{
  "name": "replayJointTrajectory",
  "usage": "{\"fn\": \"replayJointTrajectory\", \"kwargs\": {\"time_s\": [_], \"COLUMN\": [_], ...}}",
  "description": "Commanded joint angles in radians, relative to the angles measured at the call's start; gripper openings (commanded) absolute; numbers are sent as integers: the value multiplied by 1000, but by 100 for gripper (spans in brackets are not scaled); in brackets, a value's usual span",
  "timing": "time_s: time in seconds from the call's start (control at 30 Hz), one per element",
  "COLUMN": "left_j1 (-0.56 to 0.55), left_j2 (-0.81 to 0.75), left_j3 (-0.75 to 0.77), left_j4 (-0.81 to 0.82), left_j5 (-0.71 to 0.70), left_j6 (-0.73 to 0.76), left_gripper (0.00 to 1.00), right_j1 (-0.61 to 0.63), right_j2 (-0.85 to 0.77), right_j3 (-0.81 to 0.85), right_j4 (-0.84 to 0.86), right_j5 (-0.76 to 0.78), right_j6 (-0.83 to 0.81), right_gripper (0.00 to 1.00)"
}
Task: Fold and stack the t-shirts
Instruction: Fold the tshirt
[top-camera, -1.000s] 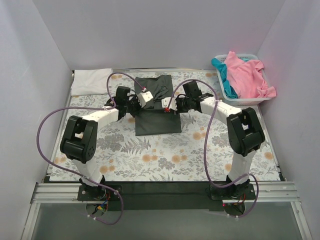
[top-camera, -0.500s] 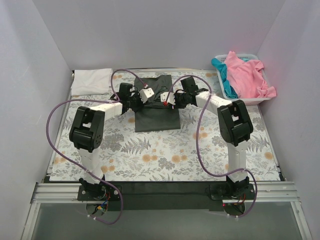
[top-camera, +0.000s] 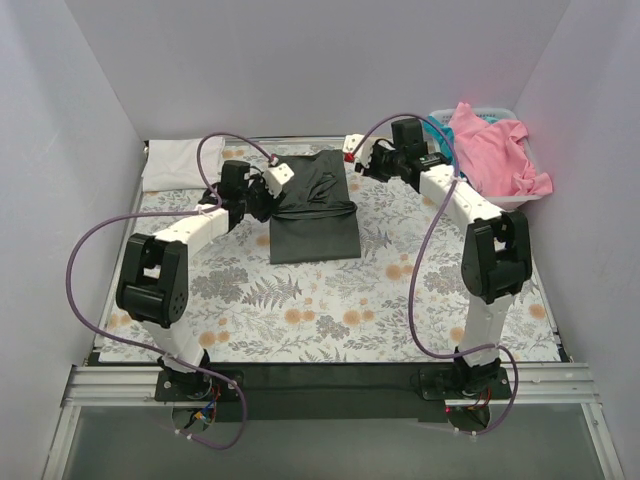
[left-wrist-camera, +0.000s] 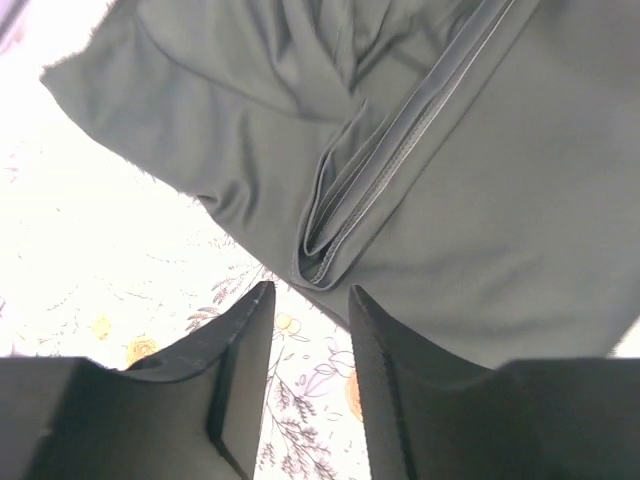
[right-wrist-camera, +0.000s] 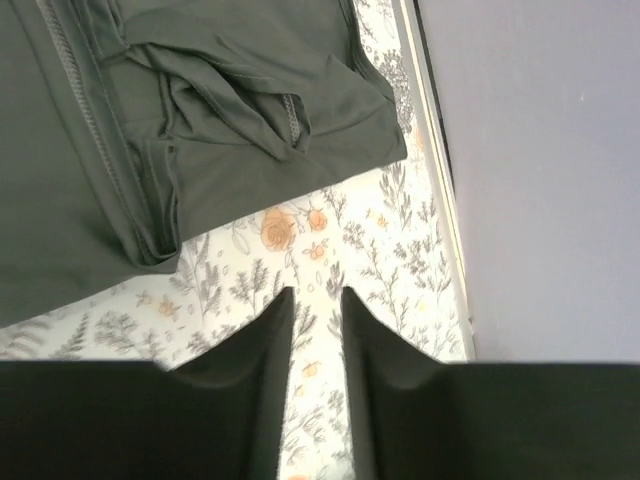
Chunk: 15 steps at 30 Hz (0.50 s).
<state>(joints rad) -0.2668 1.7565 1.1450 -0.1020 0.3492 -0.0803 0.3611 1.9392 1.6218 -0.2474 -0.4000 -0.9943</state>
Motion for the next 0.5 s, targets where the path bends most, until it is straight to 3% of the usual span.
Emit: {"fn": "replayJointTrajectory", "kwargs": {"time_s": [0.0,0.2,0.47], "left_j1": [6,3,-5], "left_j2": [-101,-20,70], "left_j3": [-17,27,50], "left_j4": [-44,-88,-97], "left_j5": [71,50,54], "left_j6": [-62,-176,-305], "left_gripper": [34,23,18], "right_j1": [-5,-5,-5], "right_j2": [-82,13,190], "right_j3": [-49,-36,78], "right_j4": [-107,-226,-265], "right_j5": [-57,-134,-194], "right_j6": [95,206,263], "right_gripper": [25,4,1]}}
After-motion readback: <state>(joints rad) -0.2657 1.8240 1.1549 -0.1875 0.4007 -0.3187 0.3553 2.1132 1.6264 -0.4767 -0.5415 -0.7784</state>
